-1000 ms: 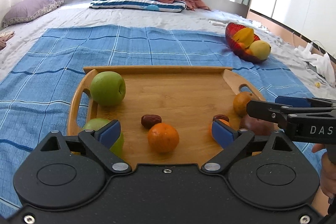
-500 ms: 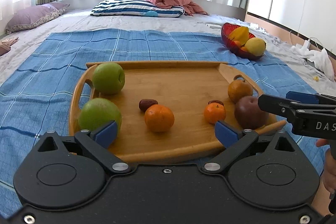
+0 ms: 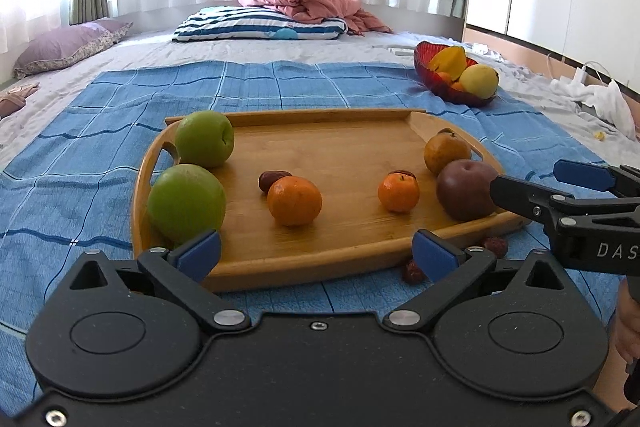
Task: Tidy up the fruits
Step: 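Withdraw both open grippers from the tray toward the dates on the cloth beside it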
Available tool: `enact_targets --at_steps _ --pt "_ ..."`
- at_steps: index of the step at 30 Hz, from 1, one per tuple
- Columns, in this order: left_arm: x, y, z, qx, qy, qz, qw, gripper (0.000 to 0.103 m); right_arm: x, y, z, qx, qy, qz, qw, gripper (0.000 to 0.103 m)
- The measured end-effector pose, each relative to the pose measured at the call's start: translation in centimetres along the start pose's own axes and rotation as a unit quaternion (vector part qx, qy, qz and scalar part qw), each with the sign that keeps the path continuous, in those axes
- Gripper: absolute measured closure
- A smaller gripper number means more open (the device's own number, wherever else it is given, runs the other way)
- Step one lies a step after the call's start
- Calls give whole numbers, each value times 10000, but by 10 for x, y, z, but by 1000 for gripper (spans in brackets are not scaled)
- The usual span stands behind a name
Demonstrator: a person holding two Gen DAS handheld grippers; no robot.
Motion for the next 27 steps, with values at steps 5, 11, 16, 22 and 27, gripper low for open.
enact_targets --at_steps 5,11,16,22,27 --pt "-2 1 -9 -140 -56 37 9999 0 -3 0 -6 -103 -110 -104 9998 0" --pt "-3 0 -19 -127 -71 113 9998 0 -5 0 -15 -337 -122 -295 9989 0" --pt "0 -5 -27 -70 -7 117 9999 0 -6 0 -24 -518 -43 -374 9979 2" --pt "7 -13 -33 -83 122 69 9999 0 -5 -3 -35 -500 96 -405 9979 7" --pt "12 -18 -36 -223 233 -48 9995 1 -3 -6 -44 -318 211 -337 9987 16"
Point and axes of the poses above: each gripper's, at about its wrist camera, not at the fingertips, and x roughly the way its jaws point, y to its left, z to its top, the point moved 10 cm from there along x, roughly the way its jaws point, and after that the axes turned 1 degree about x, right-handed, at the moved point
